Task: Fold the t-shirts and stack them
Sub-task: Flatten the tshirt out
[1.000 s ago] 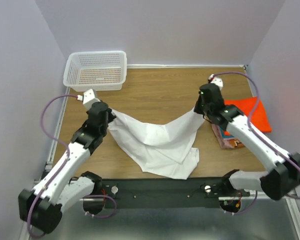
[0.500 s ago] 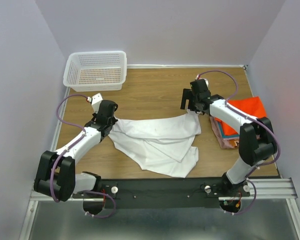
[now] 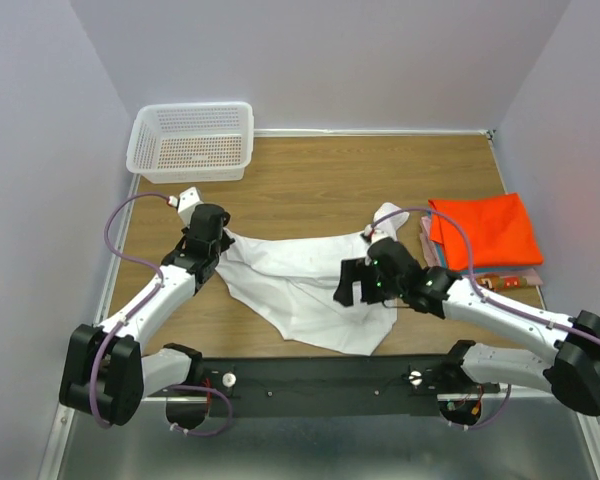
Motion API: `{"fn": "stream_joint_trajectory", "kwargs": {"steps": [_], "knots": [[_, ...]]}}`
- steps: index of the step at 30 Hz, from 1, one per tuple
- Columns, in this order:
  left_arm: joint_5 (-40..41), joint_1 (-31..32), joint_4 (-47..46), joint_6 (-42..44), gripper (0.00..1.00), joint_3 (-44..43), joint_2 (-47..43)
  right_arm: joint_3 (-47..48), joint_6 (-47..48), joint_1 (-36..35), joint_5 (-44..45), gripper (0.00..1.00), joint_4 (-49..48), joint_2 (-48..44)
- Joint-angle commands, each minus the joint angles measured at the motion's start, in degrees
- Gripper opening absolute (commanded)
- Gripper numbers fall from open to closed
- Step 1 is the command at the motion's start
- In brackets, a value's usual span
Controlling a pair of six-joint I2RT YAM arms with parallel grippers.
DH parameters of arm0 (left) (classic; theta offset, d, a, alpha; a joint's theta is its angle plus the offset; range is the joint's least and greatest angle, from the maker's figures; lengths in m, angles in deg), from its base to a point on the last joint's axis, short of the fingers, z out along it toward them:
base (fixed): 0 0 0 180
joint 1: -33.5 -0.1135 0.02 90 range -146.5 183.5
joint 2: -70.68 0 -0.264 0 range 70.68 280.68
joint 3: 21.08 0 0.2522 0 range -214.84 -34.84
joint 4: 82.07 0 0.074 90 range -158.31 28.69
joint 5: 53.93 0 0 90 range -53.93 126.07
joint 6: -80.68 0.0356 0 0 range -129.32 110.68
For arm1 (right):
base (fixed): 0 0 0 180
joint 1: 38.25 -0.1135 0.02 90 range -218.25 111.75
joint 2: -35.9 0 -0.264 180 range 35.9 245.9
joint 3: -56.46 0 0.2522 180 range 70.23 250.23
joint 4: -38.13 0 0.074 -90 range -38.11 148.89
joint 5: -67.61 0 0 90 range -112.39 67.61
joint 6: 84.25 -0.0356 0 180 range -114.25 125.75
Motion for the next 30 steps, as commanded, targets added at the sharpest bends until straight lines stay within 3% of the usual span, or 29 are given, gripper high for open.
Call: {"fn": "stream_joint_trajectory", "kwargs": {"steps": [1, 4, 18, 26, 30], "knots": [[-1.63, -0.31, -0.63, -1.13, 0.00, 1.24, -1.11, -3.67, -8.99, -9.00, 0.26, 0.99, 3.10, 0.76], [-2.07, -0.31, -1.34, -1.04, 0.00, 2.12, -1.99, -4.73, -12.67, -12.36, 4.13, 0.99, 3.89, 2.17], [-2.42, -0.31, -0.81, -0.34, 0.00, 2.12, -3.48, -4.29, -19.54, -12.55, 11.53, 0.86, 3.98, 8.85], [-2.25, -0.31, -0.63, -0.16, 0.00, 2.12, -3.48, -4.02, -20.86, -12.55, 13.91, 0.64, 3.81, 8.41], [-2.24, -0.31, -0.63, 0.01, 0.00, 2.03, -3.57, -4.02, -21.65, -12.46, 12.76, 0.58, 3.81, 10.25]]}}
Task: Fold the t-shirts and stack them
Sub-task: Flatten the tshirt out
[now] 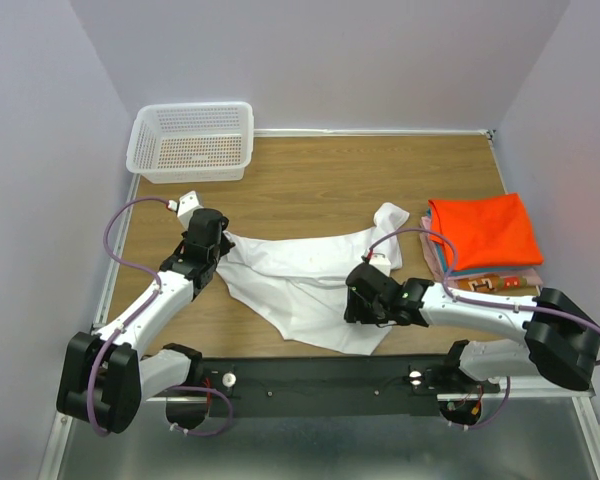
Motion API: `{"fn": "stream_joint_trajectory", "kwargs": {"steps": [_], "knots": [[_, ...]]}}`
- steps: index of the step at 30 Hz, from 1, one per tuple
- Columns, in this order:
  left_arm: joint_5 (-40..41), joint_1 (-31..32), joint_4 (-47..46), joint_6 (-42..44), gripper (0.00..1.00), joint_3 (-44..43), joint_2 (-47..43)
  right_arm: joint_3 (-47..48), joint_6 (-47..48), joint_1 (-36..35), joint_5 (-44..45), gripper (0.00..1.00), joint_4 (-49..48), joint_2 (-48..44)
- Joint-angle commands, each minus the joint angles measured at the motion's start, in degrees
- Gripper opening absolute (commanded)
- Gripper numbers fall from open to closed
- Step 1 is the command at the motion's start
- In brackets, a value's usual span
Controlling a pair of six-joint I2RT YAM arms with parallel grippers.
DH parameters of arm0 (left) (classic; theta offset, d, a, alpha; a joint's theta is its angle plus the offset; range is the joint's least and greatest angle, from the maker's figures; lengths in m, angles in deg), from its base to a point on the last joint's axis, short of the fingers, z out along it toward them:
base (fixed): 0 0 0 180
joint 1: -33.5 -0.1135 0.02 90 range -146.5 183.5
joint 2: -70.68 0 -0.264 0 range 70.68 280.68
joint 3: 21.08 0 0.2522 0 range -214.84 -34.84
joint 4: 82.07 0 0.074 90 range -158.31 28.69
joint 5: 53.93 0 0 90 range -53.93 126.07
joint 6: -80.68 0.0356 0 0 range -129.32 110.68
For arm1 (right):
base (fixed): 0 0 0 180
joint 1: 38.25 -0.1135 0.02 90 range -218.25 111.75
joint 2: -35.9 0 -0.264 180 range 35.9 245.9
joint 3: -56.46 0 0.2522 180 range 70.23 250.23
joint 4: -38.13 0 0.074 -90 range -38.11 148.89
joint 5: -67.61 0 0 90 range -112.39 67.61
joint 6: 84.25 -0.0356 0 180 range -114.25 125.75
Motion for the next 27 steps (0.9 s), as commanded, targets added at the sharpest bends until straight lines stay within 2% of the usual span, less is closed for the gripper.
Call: {"fn": "stream_joint_trajectory", "kwargs": {"steps": [1, 4, 7, 9, 13, 16, 21, 27], "knots": [[-0.30, -0.31, -0.26, 0.43, 0.00, -0.17, -1.08, 0.52, -2.18, -0.36, 1.27, 0.53, 0.51, 1.69], [-0.12, -0.23, -0.17, 0.52, 0.00, 0.00, -1.26, 0.61, -2.36, -0.44, 1.09, 0.47, 0.51, 1.61], [-0.04, -0.31, -0.17, 0.43, 0.00, 0.00, -1.34, 0.70, -2.01, -0.36, 0.56, 0.33, 0.51, 1.08], [-0.12, -0.31, -0.17, 0.34, 0.00, 0.09, -1.52, 0.61, -1.92, -0.44, 0.47, 0.29, 0.42, 1.08], [0.14, -0.31, -0.17, 0.17, 0.00, 0.09, -1.69, 0.70, -1.48, -0.44, -0.14, 0.05, 0.42, 1.34], [-0.03, -0.31, -0.17, 0.17, 0.00, 0.18, -1.96, 0.87, -0.78, -0.36, -1.02, 0.00, 0.51, 0.82], [-0.12, -0.23, 0.09, 0.08, 0.00, -0.08, -2.49, 1.49, 1.59, -0.44, -0.33, 0.00, 0.60, -2.78], [-1.79, -0.23, -1.22, 0.16, 0.00, 0.27, -4.24, 4.47, 5.63, 0.17, 7.23, 0.00, 1.65, -7.18]]}}
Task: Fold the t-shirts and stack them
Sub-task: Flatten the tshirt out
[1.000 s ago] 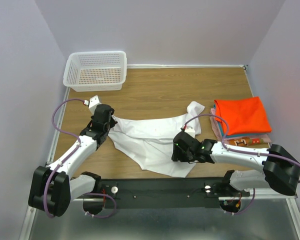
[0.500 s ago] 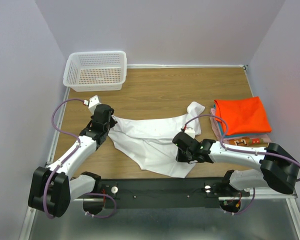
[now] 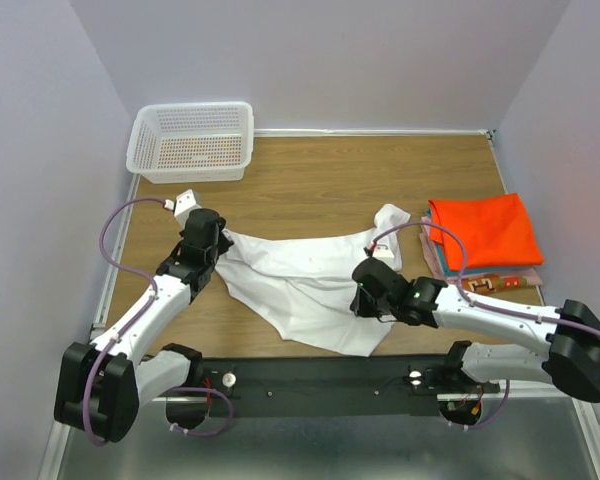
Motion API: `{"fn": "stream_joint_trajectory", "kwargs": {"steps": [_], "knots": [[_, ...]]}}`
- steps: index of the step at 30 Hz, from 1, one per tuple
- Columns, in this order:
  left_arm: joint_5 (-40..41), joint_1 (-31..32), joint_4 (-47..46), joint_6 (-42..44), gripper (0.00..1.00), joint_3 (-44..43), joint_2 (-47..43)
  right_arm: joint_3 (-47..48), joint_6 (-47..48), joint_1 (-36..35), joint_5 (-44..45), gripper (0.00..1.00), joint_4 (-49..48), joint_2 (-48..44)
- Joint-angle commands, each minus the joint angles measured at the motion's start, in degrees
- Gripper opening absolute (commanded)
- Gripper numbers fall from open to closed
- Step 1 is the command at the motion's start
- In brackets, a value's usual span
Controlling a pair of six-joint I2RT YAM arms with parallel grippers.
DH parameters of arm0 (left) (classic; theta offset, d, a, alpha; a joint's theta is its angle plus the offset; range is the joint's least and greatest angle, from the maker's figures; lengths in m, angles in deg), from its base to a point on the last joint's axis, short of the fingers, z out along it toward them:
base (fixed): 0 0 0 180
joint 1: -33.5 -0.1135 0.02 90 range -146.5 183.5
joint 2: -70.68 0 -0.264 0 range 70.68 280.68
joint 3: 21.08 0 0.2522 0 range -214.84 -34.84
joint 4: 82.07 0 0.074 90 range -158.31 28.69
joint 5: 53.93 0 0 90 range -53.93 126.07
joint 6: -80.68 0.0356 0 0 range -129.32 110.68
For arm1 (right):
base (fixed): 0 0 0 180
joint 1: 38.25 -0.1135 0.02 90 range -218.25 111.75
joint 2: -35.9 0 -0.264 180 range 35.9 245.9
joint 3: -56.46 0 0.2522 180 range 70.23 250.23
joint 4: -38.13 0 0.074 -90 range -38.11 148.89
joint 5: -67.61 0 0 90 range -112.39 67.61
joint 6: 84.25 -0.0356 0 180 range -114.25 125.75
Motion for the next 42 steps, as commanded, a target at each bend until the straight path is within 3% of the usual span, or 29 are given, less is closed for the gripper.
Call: {"fn": "stream_joint_trajectory", "kwargs": {"steps": [1, 8, 12, 15, 18, 23, 31, 37, 42], "knots": [[-3.58, -0.31, -1.90, 0.77, 0.00, 0.44, -2.45, 4.41, 3.69, 1.63, 7.82, 0.00, 1.04, -1.85], [-5.00, -0.31, -5.95, 0.52, 0.00, 0.97, -5.35, 10.56, 11.51, 16.56, 8.19, 0.00, 0.42, -0.27], [-5.96, -0.31, -8.22, 0.69, 0.00, 0.62, -6.84, 13.73, 14.68, 21.32, 8.54, 0.00, -3.96, 0.25], [-6.94, -0.31, -10.69, 0.96, 0.00, 1.06, -8.51, 15.22, 15.47, 23.08, 7.13, 0.00, -6.68, 1.48], [-1.32, -0.31, -7.73, -2.64, 0.00, 0.01, -9.49, 16.81, 16.52, 26.07, 5.38, 0.00, -8.36, 3.59], [0.62, -0.31, -8.41, -0.89, 0.00, -0.53, -9.66, 17.60, 17.41, 28.97, 2.13, 0.01, -9.77, 6.41], [4.68, -0.31, -2.79, 0.60, 0.00, -4.38, -2.81, 17.16, 18.02, 32.40, 0.11, 0.00, -10.83, 8.69], [-1.66, -0.31, -12.61, 5.69, 0.00, -3.87, -3.68, 17.16, 19.60, 34.51, -0.42, 0.00, -13.02, 9.22], [1.05, -0.31, -15.36, 8.16, 0.00, -8.33, -2.20, 22.69, 22.06, 37.41, -1.04, 0.00, -13.82, 9.84]]}}
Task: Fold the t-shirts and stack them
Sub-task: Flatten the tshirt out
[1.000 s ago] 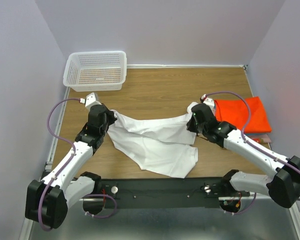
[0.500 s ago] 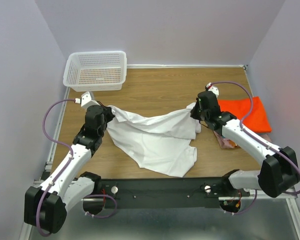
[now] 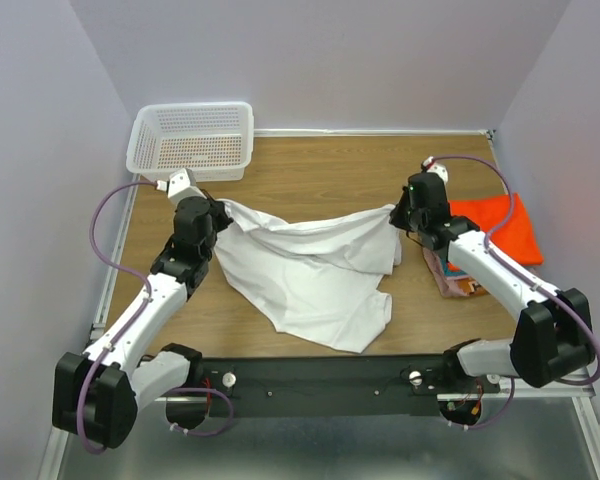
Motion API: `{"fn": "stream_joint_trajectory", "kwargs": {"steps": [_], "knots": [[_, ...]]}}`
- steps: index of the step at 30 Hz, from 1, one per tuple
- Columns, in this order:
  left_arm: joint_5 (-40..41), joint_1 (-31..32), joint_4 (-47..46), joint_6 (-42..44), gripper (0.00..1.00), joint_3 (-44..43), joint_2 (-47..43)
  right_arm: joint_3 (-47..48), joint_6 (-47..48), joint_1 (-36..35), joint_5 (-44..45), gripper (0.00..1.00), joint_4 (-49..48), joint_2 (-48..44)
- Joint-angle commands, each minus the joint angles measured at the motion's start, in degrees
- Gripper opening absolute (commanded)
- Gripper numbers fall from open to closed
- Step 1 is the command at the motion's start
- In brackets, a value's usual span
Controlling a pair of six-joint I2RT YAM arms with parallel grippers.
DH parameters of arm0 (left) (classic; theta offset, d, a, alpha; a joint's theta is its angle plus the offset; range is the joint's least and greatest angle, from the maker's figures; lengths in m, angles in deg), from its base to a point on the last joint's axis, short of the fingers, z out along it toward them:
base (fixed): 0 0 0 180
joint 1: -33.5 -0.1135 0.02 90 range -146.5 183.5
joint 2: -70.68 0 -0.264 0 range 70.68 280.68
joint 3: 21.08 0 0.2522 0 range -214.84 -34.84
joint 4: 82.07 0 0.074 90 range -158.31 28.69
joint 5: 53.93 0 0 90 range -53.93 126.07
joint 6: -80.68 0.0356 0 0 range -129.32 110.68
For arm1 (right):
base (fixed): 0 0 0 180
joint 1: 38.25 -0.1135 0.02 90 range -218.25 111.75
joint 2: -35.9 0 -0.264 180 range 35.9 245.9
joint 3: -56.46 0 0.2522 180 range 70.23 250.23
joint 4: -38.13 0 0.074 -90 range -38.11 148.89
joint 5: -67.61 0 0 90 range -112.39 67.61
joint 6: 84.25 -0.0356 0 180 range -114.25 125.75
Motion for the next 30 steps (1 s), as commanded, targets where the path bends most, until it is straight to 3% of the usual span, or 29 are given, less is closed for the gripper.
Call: {"fn": "stream_joint_trajectory", "kwargs": {"steps": [1, 11, 16, 21, 25, 30], "knots": [[3.13, -0.31, -5.00, 3.77, 0.00, -7.28, 0.52, 7.37, 3.92, 3.18, -1.30, 0.00, -3.02, 1.01], [5.61, -0.31, -1.13, 16.41, 0.00, -33.49, 2.10, 24.69, 10.96, 4.60, -0.60, 0.00, -2.93, -5.31], [5.52, -0.31, 6.42, 19.41, 0.00, -45.87, 1.32, 29.96, 12.37, 4.60, -1.56, 0.00, -2.23, -11.02], [4.65, -0.31, 8.36, 20.12, 0.00, -50.20, -3.41, 33.83, 12.37, 4.60, -5.68, 0.00, 2.07, -15.33], [-2.11, -0.31, 9.85, 21.26, 0.00, -53.27, -7.91, 34.63, 11.14, 4.60, -9.29, 0.00, 4.80, -20.25], [-4.06, -0.31, 10.74, 21.18, 0.00, -54.95, -9.32, 35.16, 10.44, 4.60, -9.22, 0.00, 6.03, -22.54]]}}
